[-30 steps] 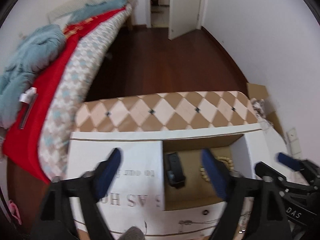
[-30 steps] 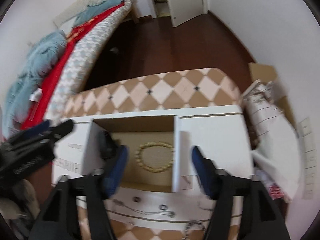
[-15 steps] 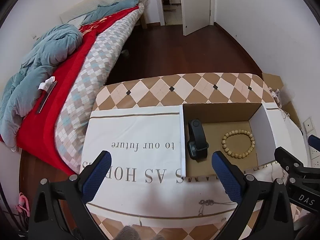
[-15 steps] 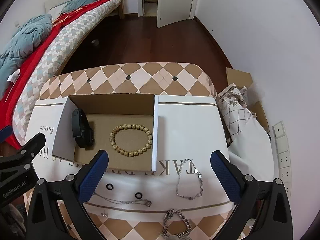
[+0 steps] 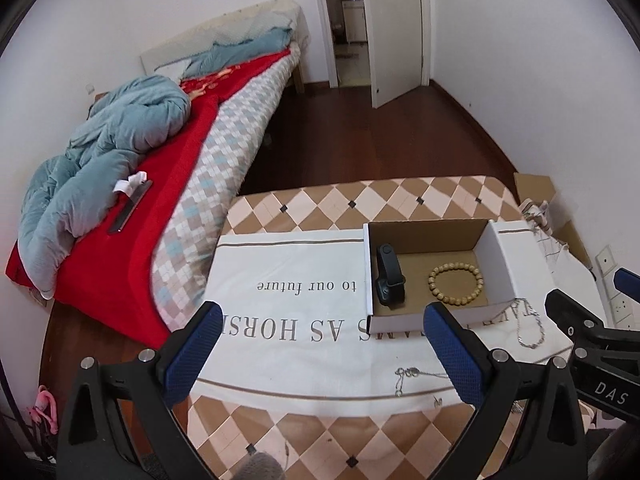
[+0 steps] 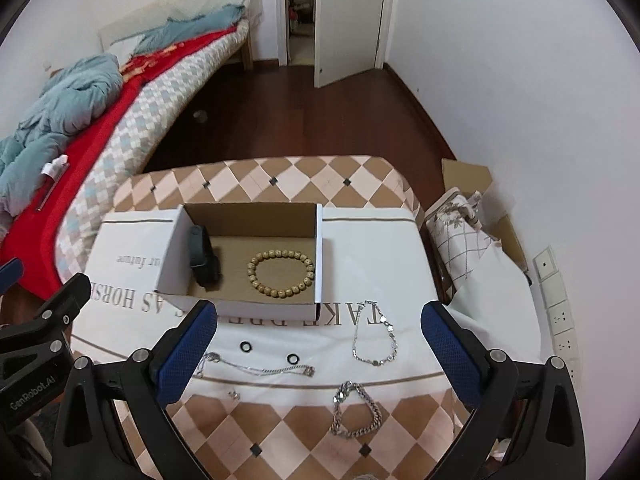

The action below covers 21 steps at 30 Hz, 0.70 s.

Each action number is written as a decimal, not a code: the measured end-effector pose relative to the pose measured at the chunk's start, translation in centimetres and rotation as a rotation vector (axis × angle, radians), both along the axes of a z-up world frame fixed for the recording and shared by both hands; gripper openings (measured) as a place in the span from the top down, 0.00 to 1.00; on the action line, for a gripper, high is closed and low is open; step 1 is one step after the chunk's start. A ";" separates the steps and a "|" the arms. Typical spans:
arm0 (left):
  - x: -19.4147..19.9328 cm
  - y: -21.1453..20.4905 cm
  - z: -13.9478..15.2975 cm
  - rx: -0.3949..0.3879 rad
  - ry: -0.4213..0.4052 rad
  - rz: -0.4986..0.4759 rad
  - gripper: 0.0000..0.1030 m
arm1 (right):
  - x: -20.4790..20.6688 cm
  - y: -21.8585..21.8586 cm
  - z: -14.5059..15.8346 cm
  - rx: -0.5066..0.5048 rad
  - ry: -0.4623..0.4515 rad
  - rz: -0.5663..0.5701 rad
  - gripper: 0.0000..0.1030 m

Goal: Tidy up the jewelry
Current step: 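Lift both open tools away from the box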

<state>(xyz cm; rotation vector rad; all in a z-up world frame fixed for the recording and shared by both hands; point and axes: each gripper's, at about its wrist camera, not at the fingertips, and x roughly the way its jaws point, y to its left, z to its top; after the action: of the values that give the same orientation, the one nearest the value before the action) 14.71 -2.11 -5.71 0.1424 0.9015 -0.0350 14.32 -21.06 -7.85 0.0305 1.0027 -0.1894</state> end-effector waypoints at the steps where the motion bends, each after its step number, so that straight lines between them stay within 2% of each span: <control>1: -0.4 0.1 0.4 -0.003 -0.006 -0.001 0.01 | -0.8 0.3 0.7 -0.002 -0.016 0.001 0.00; 12: -5.0 1.5 4.4 -0.041 -0.068 0.002 0.01 | -5.6 1.6 5.2 0.028 -0.104 0.021 0.00; 21: -7.0 2.1 4.4 -0.037 -0.077 0.036 0.01 | -8.3 1.6 6.8 0.065 -0.145 0.021 0.00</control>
<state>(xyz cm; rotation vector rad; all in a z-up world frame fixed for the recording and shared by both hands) 7.74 0.01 -1.28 0.0928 0.8262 -0.0123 6.02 -19.46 -1.07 0.0919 0.8641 -0.1334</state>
